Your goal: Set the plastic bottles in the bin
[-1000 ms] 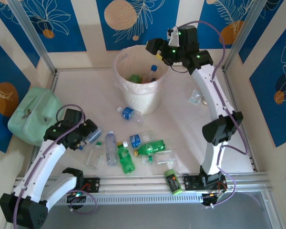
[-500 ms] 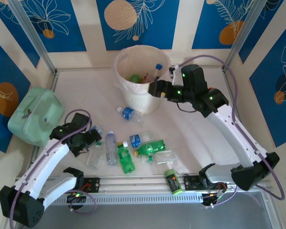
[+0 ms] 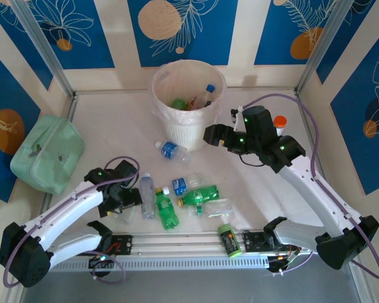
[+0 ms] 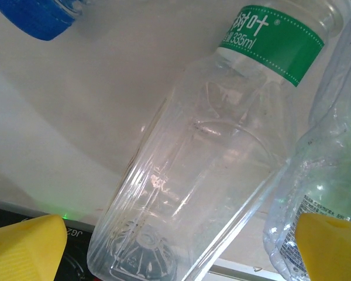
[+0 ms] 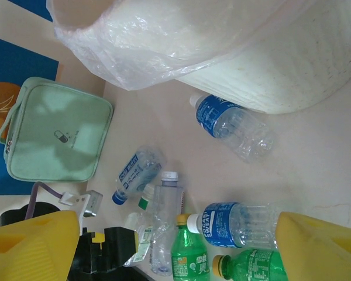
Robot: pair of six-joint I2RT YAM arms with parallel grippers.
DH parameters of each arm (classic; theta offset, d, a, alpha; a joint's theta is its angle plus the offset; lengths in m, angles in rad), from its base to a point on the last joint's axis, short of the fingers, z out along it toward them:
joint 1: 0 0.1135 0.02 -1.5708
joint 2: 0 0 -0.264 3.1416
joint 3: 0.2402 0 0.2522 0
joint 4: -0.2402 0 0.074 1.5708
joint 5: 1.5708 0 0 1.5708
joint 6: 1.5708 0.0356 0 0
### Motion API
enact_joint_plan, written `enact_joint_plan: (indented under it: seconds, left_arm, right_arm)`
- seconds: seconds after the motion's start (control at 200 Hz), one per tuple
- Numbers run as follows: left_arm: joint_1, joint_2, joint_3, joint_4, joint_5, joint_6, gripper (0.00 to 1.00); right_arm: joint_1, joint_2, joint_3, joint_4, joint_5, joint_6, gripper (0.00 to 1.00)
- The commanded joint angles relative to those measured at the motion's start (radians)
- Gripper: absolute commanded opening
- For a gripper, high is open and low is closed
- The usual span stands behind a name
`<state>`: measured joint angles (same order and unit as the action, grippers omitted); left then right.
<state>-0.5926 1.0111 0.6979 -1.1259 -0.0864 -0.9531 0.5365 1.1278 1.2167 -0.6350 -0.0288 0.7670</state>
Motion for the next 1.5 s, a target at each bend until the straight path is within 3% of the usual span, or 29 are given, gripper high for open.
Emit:
enact_joint_plan:
  seconds: [0.0,0.31,0.575,0.775,1.025,1.316,1.496]
  left_arm:
    - [-0.012,0.021,-0.013,0.0,0.02,-0.001,0.99]
    - [-0.006,0.167,0.008,0.117,0.036,0.065,0.94]
    - [0.02,0.208,-0.009,0.159,0.032,0.08,0.83]
    - [0.025,0.218,-0.009,0.169,0.039,0.093,0.67]
    - [0.025,0.173,0.002,0.15,0.039,0.094,0.6]
    - [0.024,0.062,0.194,0.066,0.073,0.118,0.54]
    - [0.024,0.005,0.38,0.216,0.202,0.223,0.54]
  right_arm:
    - [-0.006,-0.008,-0.018,0.036,0.0,0.017,0.87]
    - [-0.035,-0.018,-0.025,0.024,-0.01,0.012,0.87]
    - [-0.069,-0.048,-0.055,0.018,-0.031,0.026,0.87]
    - [-0.072,-0.04,-0.043,0.017,-0.031,0.028,0.87]
    - [-0.078,-0.04,-0.022,0.003,-0.033,0.024,0.86]
    - [-0.084,-0.039,0.0,0.003,-0.051,0.029,0.86]
    - [-0.083,-0.013,0.039,0.045,-0.153,0.041,0.86]
